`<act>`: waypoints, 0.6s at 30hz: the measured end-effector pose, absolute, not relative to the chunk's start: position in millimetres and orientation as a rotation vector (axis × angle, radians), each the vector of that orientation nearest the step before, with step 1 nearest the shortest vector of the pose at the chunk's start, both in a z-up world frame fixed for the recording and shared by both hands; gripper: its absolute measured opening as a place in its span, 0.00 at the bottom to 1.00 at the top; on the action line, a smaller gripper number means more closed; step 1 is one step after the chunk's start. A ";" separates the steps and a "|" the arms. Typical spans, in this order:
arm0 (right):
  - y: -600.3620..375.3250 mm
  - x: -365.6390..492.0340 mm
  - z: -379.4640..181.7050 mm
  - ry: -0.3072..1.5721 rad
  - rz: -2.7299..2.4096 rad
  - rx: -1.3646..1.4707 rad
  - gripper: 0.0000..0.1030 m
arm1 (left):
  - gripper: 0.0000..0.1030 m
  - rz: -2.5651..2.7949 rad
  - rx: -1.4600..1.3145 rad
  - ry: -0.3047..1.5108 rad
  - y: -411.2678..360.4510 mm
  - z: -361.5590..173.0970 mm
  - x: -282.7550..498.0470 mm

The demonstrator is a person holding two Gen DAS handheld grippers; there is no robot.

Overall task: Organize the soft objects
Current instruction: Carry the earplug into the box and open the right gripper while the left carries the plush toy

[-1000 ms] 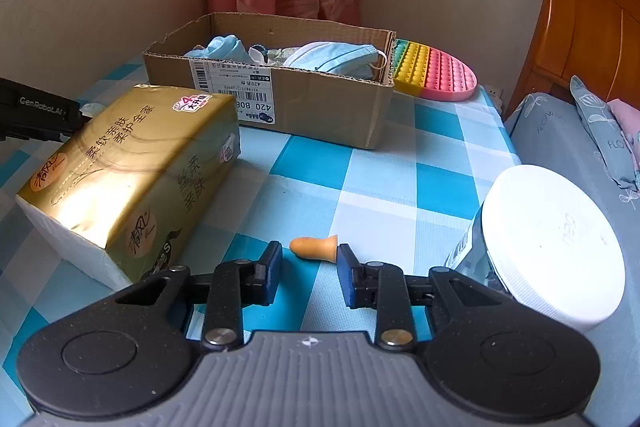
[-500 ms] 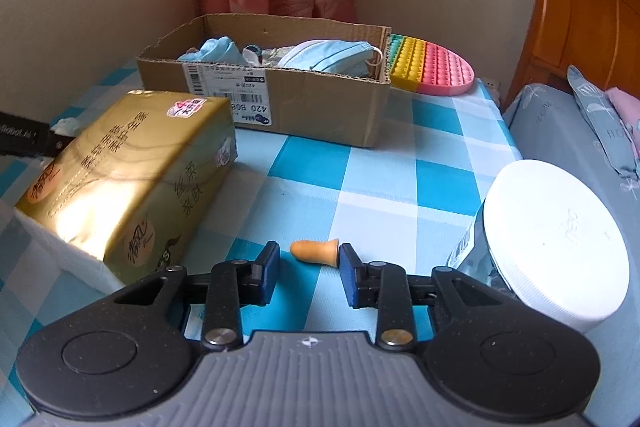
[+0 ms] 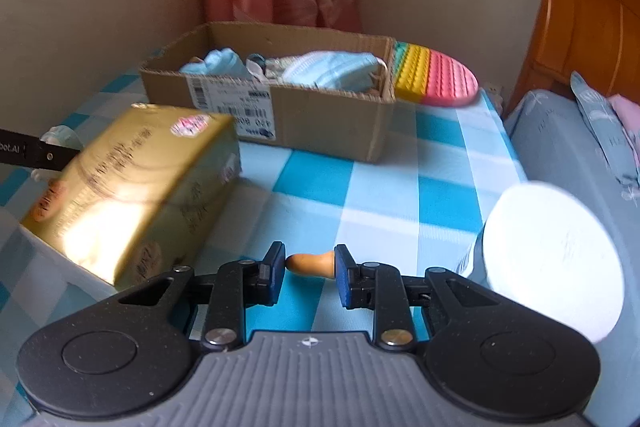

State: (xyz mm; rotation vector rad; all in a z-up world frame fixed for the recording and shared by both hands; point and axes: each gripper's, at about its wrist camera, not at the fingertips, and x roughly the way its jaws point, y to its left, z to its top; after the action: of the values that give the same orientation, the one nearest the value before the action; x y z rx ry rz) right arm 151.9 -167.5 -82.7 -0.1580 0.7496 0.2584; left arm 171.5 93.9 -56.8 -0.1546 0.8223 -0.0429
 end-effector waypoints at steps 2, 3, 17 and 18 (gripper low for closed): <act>-166.7 153.8 -71.7 0.741 0.289 -0.164 0.30 | 0.41 -0.048 -0.149 0.814 93.9 -51.0 165.8; -166.3 155.8 -65.4 0.733 0.304 -0.171 0.30 | 0.41 -0.051 -0.149 0.809 94.2 -48.3 163.0; -117.6 256.9 10.5 0.638 0.460 -0.171 0.30 | 0.41 -0.053 -0.146 0.772 92.6 -30.3 133.0; -112.1 266.5 11.1 0.648 0.468 -0.170 0.30 | 0.41 -0.050 -0.143 0.773 92.5 -29.9 131.3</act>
State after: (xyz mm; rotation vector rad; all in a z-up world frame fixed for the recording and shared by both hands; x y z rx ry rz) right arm 266.5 -112.1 11.1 -0.1699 0.6483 0.4676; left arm 131.3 92.5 -29.9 -0.1426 0.7735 -0.0500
